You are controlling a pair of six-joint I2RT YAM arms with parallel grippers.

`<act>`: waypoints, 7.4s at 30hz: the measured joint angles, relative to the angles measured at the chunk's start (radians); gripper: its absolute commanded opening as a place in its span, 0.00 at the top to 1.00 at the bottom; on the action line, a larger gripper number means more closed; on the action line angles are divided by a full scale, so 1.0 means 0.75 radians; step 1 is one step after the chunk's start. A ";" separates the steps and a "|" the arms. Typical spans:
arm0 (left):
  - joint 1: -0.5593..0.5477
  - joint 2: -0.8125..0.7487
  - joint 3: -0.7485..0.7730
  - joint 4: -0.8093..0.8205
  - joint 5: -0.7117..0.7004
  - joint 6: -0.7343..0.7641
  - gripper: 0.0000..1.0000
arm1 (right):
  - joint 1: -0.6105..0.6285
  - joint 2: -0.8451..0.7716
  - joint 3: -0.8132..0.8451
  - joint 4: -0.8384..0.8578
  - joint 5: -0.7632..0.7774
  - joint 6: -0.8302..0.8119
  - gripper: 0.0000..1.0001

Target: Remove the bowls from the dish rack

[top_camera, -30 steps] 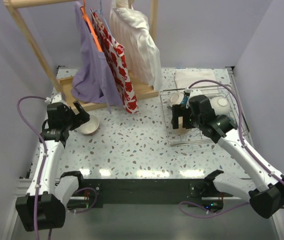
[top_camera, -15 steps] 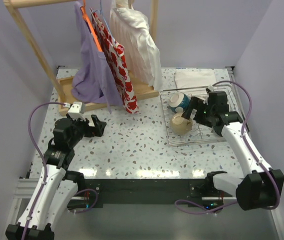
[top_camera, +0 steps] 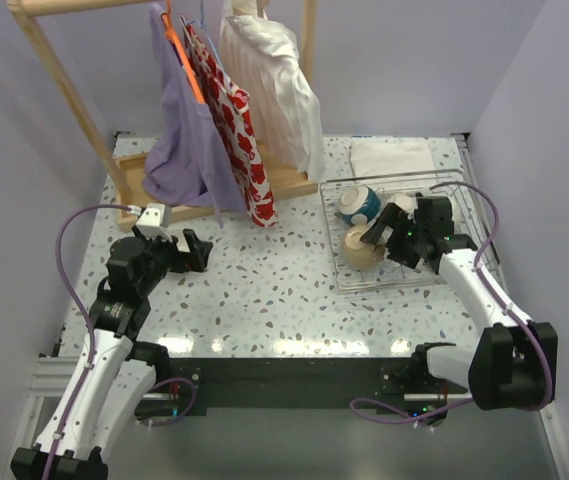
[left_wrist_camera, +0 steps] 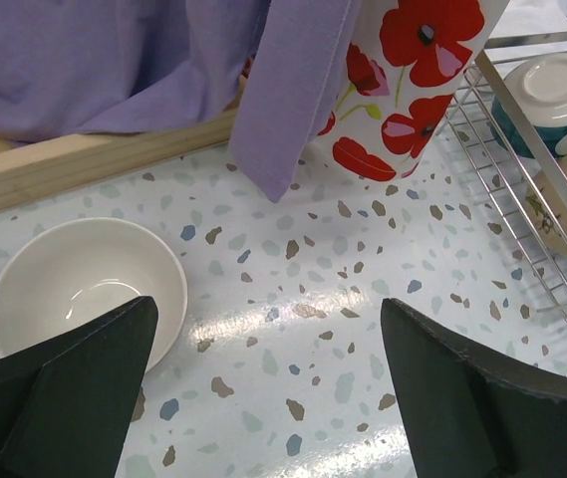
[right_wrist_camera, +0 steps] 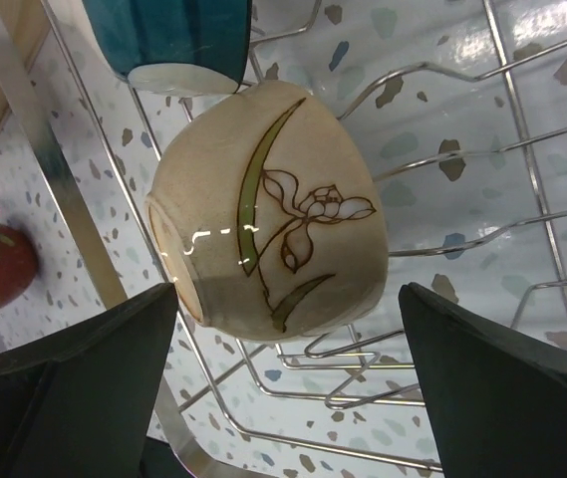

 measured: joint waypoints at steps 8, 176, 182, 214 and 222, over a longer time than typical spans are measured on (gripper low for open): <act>0.000 0.000 -0.002 0.015 -0.012 0.001 0.00 | 0.002 -0.009 -0.074 0.131 -0.009 0.074 0.01; -0.359 1.087 0.721 -0.554 0.454 -0.653 0.44 | 1.815 0.081 -0.115 0.864 1.232 -2.057 1.00; -0.360 1.096 0.709 -0.571 0.458 -0.627 0.75 | 1.844 0.105 -0.119 0.886 1.275 -2.095 1.00; -0.369 1.097 0.670 -0.643 0.351 -0.592 1.00 | 1.880 0.063 -0.097 0.582 1.248 -1.993 0.01; -0.359 1.053 0.674 -0.684 0.160 -0.569 1.00 | 1.881 -0.072 0.036 0.327 1.179 -1.803 0.01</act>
